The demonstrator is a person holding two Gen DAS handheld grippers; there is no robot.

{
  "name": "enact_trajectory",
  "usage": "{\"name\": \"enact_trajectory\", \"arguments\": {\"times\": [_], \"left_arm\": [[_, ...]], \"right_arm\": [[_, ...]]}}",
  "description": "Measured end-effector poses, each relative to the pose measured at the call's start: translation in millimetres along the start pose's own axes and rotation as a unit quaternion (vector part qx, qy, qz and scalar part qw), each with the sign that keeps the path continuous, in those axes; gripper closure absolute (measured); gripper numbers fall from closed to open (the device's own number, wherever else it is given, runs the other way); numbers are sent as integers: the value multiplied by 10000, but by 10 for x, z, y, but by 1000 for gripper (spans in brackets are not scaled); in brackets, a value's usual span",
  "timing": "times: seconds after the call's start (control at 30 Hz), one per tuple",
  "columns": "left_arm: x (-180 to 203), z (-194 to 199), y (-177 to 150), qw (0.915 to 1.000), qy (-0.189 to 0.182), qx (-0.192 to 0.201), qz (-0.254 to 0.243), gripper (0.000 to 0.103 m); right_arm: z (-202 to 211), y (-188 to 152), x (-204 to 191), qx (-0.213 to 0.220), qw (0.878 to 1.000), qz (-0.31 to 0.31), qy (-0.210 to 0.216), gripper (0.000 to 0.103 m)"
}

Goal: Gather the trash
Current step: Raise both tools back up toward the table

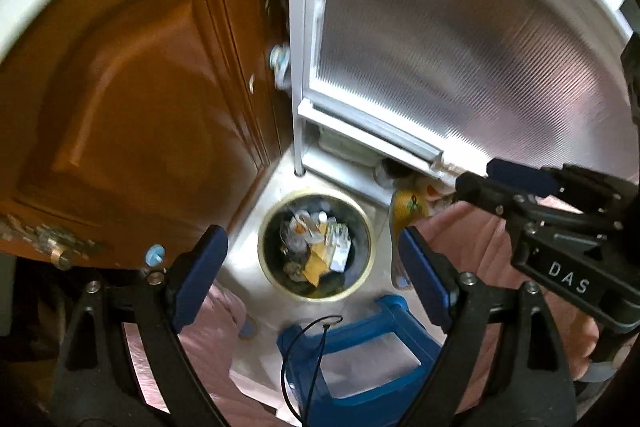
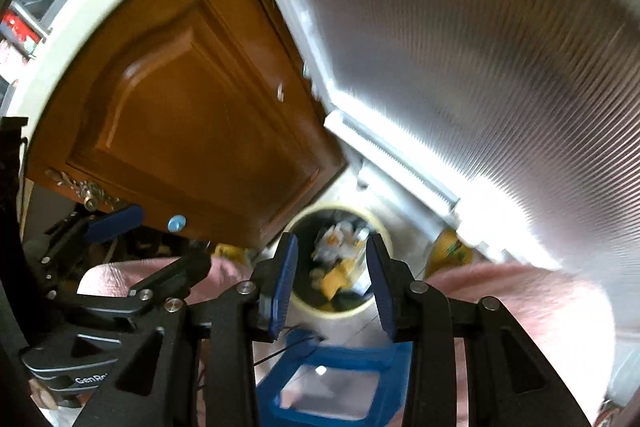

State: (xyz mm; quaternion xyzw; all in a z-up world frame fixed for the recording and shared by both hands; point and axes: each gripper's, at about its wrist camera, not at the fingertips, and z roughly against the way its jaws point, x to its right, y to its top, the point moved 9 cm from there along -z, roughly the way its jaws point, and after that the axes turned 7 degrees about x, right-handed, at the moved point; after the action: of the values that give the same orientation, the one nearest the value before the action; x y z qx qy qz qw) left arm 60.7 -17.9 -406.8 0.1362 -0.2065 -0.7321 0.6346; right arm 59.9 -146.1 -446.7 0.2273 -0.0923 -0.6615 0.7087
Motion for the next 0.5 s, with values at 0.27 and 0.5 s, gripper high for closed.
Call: {"name": "enact_trajectory", "arguments": {"times": [0.27,0.5], "left_arm": [[101,723,508,9965,207,773,-231,17],[264,1291,851,9903,295,1291,-429,17]], "right_arm": [[884,458,-44,835,9964,-74,-135,53],[1651,842,-99,1429,9887,-152,-418,44]]}}
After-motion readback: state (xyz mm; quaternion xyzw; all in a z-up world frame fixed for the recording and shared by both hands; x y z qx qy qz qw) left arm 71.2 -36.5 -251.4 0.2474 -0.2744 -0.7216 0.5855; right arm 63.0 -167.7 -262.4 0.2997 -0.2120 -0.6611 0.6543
